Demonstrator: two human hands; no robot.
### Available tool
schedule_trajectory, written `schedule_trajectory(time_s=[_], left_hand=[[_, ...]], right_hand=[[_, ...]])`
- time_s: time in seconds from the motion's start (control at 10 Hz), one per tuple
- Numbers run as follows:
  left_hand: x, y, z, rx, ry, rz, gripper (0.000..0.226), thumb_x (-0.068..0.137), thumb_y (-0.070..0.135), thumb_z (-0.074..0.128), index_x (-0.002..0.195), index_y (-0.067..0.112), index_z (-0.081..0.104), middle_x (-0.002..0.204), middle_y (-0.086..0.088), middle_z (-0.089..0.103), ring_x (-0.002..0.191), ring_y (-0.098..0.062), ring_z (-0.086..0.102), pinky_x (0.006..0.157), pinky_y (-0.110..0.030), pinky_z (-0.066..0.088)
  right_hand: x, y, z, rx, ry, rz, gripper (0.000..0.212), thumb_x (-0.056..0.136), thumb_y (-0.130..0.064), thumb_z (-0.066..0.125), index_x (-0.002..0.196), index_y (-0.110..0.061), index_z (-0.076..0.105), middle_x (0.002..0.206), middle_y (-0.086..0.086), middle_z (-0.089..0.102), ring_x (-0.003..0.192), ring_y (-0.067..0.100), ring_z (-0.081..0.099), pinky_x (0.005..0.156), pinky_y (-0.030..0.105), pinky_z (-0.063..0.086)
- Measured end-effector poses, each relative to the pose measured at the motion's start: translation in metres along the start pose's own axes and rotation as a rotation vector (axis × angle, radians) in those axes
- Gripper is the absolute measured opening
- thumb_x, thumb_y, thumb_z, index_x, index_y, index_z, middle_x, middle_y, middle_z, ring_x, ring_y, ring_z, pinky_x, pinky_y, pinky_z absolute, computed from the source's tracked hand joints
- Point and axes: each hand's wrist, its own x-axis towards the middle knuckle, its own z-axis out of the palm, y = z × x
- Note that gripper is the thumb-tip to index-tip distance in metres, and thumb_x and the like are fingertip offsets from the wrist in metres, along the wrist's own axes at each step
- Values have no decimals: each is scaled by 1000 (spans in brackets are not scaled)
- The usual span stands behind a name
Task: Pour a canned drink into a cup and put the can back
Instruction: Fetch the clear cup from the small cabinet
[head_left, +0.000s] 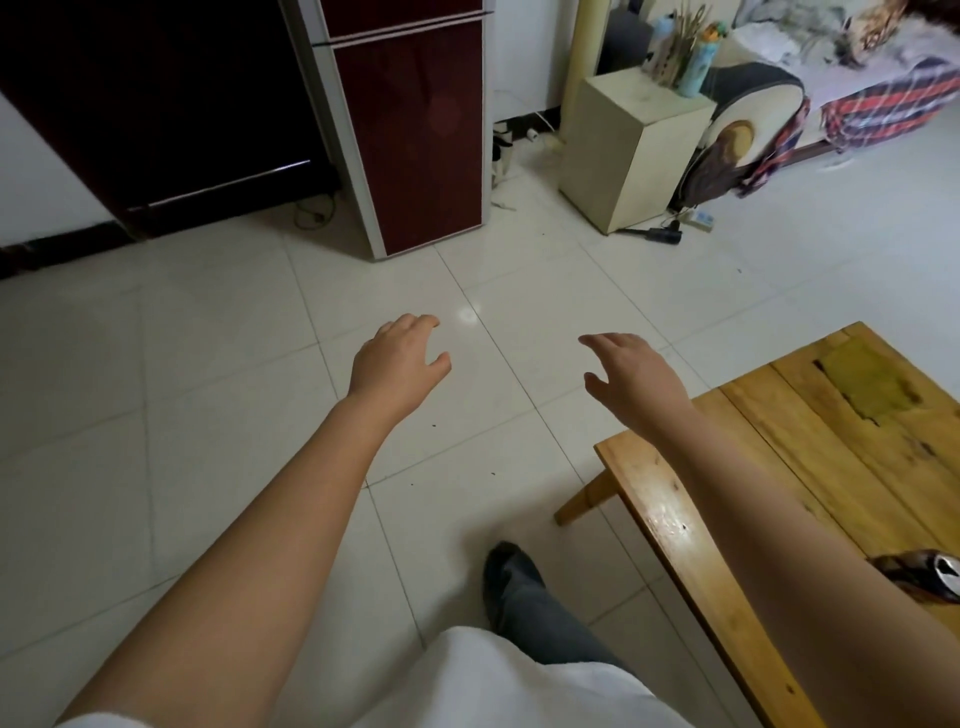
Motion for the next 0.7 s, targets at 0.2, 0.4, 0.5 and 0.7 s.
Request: schedule_trajectory(time_s=[0.2,0.4,0.5,0.7], left_hand=[[75,-10,4,39,-14,12,46,92,33,47,135,17,41,134,-4,49,122,-23,44,89,-36,42],[183,-6,6,80,-52,24,47,92,32,46,135,16,41,136,-5,48,122,-25,44,92,-37,41],[230,-3,9,84,-73,19,47,92,32,46,135,16,41,135,-5,48,122,-25,44,92,-37,40],[321,3,8,61,-73,18,47,92,32,47,135,16,41,137,-4,47,124,-24,43,94,-37,40]], right_hand=[[69,14,4,16,16,3,47,92,-18,50,137,-12,39,137,6,48,130,24,38,99,34,37],[165,44,4,33,-12,35,47,91,-17,50,136,-12,41,136,6,50,129,25,39,98,35,38],[210,61,1,22,-38,43,47,91,-18,50,136,-12,40,136,6,50,129,25,39,99,35,39],[292,89,-12,12,-24,60,47,91,-18,50,137,-12,40,137,5,49,129,24,38,100,35,37]])
